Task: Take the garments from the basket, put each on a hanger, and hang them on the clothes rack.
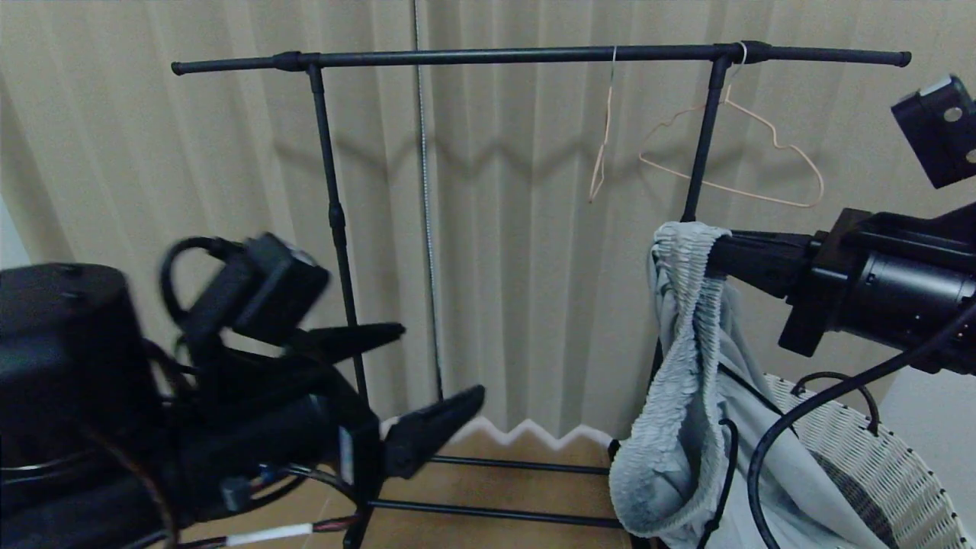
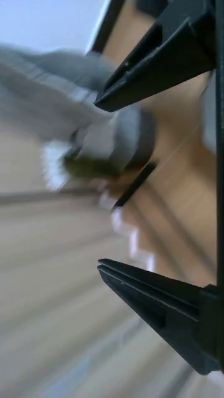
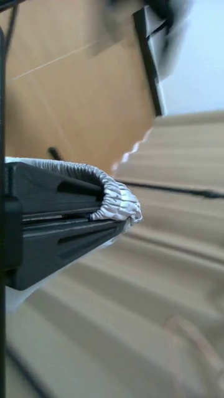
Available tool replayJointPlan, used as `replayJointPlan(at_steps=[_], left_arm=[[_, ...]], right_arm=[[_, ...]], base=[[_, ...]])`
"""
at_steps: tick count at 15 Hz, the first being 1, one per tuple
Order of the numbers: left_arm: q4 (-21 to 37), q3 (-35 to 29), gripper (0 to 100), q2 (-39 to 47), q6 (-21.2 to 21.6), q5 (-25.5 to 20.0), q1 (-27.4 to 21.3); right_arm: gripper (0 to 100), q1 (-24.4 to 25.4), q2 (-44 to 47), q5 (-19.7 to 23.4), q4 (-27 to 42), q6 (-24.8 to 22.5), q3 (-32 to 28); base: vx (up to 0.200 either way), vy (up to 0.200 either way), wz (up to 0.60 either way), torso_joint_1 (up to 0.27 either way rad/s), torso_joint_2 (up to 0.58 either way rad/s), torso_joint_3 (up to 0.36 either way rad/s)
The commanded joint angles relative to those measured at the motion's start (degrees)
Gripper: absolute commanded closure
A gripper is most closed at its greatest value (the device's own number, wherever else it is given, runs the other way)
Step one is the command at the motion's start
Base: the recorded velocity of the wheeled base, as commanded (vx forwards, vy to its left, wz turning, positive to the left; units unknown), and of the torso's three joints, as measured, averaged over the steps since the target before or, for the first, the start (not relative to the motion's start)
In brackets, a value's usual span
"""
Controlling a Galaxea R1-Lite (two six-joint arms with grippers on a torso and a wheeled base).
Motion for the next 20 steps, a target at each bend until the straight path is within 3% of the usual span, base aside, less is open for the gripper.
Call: replayJointPlan(at_steps=[1,4,6,12,16,20], left_arm=[[-2.6,-2.6,0,14.1,-2.3,2.2,-7.2],[-6.4,-7.2,0,22.5,-10.9,1.7,-10.7],[-10.2,-7.3,0,25.4,-12.7,1.1,-11.5],[-13.6,-7.2,0,31.2,-12.9,1.7,-11.1],[-14.0,-3.3,0,31.5,-12.8,1.9,-11.0],[-23.6,3.8,0,31.4,-13.0,1.9,-11.0]], right_arm=[[100,1.0,2.5,0.1,-0.5,0.2,-0.9],[100,1.2,2.3,5.9,-3.1,3.3,-0.9],[100,1.8,2.3,6.7,-3.2,3.5,-0.9],[100,3.5,1.9,7.3,-5.2,3.5,-0.7],[100,3.5,0.9,7.5,-5.1,3.5,-0.7],[100,3.5,0.4,7.5,-5.1,3.5,-0.6]], base=[[0.0,0.0,0.0,0.0,0.0,0.0],[0.0,0.0,0.0,0.0,0.0,0.0],[0.0,0.0,0.0,0.0,0.0,0.0],[0.0,0.0,0.0,0.0,0.0,0.0],[0.0,0.0,0.0,0.0,0.0,0.0],[0.0,0.0,0.0,0.0,0.0,0.0]])
